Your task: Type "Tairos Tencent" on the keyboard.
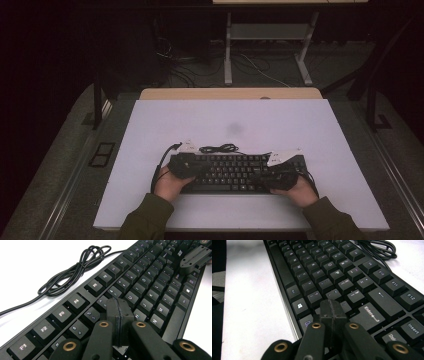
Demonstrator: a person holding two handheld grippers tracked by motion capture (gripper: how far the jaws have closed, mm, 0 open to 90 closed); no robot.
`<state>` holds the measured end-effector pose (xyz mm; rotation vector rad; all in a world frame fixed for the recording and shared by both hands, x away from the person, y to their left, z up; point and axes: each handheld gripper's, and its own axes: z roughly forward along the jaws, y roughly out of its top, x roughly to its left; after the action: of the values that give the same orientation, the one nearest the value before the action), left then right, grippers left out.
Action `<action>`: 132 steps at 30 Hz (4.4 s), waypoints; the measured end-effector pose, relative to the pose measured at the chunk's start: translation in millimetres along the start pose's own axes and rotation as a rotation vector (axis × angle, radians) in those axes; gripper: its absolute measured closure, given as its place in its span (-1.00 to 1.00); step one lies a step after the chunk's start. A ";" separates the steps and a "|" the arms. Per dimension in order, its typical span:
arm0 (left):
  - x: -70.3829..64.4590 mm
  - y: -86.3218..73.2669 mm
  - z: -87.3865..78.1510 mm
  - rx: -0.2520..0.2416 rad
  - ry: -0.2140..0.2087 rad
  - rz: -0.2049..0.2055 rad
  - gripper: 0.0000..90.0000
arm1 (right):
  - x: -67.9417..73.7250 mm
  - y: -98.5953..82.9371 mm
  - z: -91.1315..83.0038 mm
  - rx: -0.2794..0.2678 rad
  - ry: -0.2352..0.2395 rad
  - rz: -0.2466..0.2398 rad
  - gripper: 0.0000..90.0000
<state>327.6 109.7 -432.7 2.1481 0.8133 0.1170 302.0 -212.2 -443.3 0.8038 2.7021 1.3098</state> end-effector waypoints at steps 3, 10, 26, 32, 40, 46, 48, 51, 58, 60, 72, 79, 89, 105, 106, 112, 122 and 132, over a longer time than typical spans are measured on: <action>-0.1 -0.1 0.2 0.005 0.001 -0.001 0.98 | 0.1 0.0 0.0 0.001 -0.001 0.000 0.99; 0.4 -0.5 1.4 0.017 0.002 0.005 0.98 | 0.1 0.0 0.0 0.001 0.000 -0.001 0.99; -0.4 -0.4 -11.6 -0.044 -0.009 0.003 0.85 | 0.5 0.2 0.0 0.002 -0.003 -0.002 0.99; 0.5 -4.0 -19.7 -0.069 -0.012 0.007 0.61 | 0.6 0.2 -0.1 0.002 -0.004 -0.002 0.99; 3.6 -10.7 -30.1 -0.095 0.000 0.013 0.16 | 0.6 0.3 0.0 0.002 -0.004 -0.001 0.99; 6.4 -16.4 -34.6 -0.109 0.015 0.010 -0.35 | 0.6 0.3 0.0 0.002 -0.004 0.000 0.99; 6.1 -18.5 -36.1 -0.109 0.024 0.011 -0.51 | 0.6 0.3 0.0 0.003 -0.004 -0.001 0.99; 5.6 -20.5 -38.4 -0.114 0.029 0.008 -0.58 | 0.5 0.4 0.0 0.002 -0.004 0.001 0.99; 6.9 -24.4 -44.3 -0.132 0.032 0.005 -0.58 | 0.3 2.6 -3.4 -0.014 -0.002 0.005 0.93; 6.8 -25.3 -45.7 -0.136 0.030 0.002 -0.59 | 0.2 3.1 -4.1 -0.021 0.000 0.007 0.91; 3.2 -30.4 -49.1 -0.150 0.029 0.001 -0.59 | 0.9 10.3 -5.9 -0.071 0.013 0.035 0.46; 2.0 -33.7 -51.2 -0.167 0.032 -0.002 -0.61 | 1.8 20.7 -1.1 -0.100 0.025 0.045 0.23; -1.6 -35.0 -46.3 -0.156 0.024 0.012 -0.61 | 0.6 33.1 6.3 -0.138 0.025 0.051 0.03; -1.2 -36.3 -43.3 -0.143 0.021 0.021 -0.61 | 5.3 49.7 23.5 -0.143 0.041 0.037 0.03; -1.1 -36.4 -43.3 -0.145 0.021 0.019 -0.61 | 5.8 50.3 24.8 -0.143 0.041 0.039 0.03; 0.8 -37.5 -44.1 -0.144 0.026 0.019 -0.58 | 7.5 54.1 31.2 -0.140 0.049 0.034 0.02; 5.3 -40.8 -48.9 -0.126 0.066 0.014 -0.14 | 9.2 59.6 39.7 -0.143 0.062 0.032 0.02; 7.7 -42.4 -53.9 -0.103 0.091 0.033 0.42 | 10.8 64.0 47.7 -0.147 0.071 0.030 0.00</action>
<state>293.5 169.6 -429.3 2.0715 0.8062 0.2696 332.3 -139.9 -424.6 0.8010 2.6163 1.5511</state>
